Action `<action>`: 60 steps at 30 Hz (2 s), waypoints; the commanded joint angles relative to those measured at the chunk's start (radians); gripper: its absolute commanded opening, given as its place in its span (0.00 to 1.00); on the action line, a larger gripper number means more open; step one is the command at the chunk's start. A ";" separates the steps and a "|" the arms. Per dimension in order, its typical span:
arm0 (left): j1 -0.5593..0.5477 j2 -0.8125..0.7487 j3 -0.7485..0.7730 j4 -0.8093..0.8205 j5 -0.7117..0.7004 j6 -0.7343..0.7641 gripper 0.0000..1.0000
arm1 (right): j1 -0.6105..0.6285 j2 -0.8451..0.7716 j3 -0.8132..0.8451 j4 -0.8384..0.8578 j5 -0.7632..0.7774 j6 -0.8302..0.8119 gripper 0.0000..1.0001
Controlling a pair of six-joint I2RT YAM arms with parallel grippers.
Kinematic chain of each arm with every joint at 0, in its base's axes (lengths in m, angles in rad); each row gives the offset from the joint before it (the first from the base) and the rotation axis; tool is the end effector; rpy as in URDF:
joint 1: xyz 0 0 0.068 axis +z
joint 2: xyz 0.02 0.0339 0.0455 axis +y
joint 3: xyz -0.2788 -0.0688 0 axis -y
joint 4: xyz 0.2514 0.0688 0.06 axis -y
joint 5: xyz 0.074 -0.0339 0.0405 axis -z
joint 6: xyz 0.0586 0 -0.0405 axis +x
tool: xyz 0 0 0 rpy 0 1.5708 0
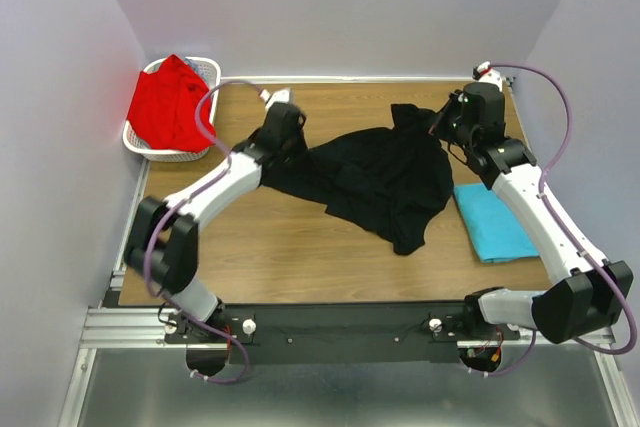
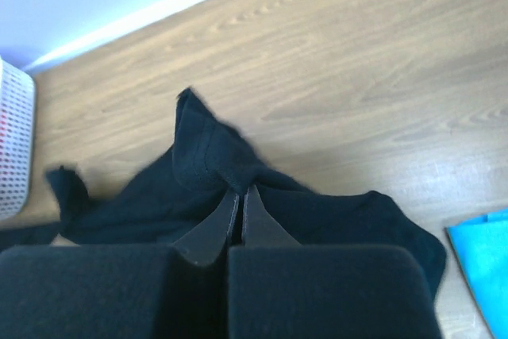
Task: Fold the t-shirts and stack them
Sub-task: Flatten the tshirt out
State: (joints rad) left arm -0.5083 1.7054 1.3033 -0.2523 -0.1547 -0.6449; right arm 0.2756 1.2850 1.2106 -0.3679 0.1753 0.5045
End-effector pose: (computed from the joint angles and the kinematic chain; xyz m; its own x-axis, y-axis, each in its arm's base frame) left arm 0.3686 -0.1950 0.2663 -0.6498 -0.3179 -0.6904 -0.0207 0.9154 -0.4020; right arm 0.3065 0.0760 0.3658 -0.4168 0.3768 -0.8273 0.0973 0.9233 0.3715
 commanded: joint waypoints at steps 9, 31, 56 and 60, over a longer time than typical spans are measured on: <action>-0.128 -0.241 -0.680 0.272 0.201 -0.236 0.07 | 0.005 -0.081 0.135 0.012 -0.221 0.005 0.01; -0.104 -0.400 -0.433 -0.048 -0.116 -0.243 0.45 | 0.007 -0.444 -0.200 -0.049 -0.058 0.029 0.00; 0.014 -0.196 -0.604 0.212 0.050 -0.260 0.11 | 0.007 -0.161 0.190 -0.079 0.035 0.014 0.00; 0.059 -0.211 -0.562 0.212 0.080 -0.239 0.08 | 0.007 -0.101 0.251 -0.069 -0.025 0.026 0.00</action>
State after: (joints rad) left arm -0.4801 1.5097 0.6971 -0.0685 -0.0952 -0.9169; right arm 0.2768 1.1572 1.3907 -0.4797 0.2230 0.5175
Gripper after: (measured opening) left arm 0.086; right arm 0.011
